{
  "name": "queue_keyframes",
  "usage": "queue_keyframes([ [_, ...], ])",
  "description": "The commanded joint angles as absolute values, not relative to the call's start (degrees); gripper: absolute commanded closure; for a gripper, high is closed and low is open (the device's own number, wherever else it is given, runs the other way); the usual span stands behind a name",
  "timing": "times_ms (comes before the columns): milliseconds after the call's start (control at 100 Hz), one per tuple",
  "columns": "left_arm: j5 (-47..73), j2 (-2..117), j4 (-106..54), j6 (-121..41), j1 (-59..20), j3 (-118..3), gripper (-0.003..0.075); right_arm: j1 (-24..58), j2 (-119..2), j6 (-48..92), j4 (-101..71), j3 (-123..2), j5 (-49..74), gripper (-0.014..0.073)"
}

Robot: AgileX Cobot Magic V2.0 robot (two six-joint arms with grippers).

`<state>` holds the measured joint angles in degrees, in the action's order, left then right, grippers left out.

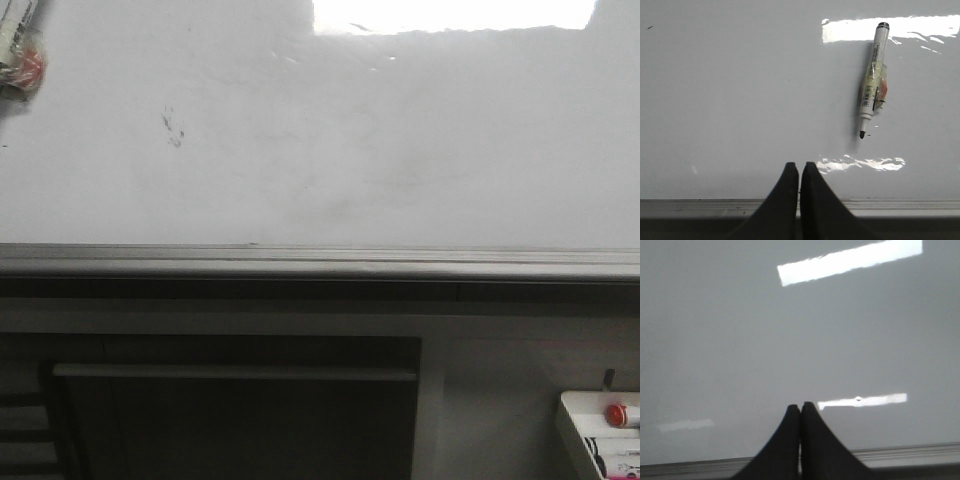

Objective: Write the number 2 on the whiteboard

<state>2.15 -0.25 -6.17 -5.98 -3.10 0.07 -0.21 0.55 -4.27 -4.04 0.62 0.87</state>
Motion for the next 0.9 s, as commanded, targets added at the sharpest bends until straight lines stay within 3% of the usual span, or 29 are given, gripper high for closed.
queue_keyframes([
  [0, -1.9, -1.8, -6.2, -5.5, -3.0, 1.9, 0.0738, -0.5, 1.5, -3.9, -3.5, 2.3, -3.8, 0.0666],
  [890, -2.2, -1.8, -7.8, -5.5, -3.0, -1.4, 0.0738, -0.5, 1.5, -3.9, -2.9, 0.3, -1.5, 0.0666],
])
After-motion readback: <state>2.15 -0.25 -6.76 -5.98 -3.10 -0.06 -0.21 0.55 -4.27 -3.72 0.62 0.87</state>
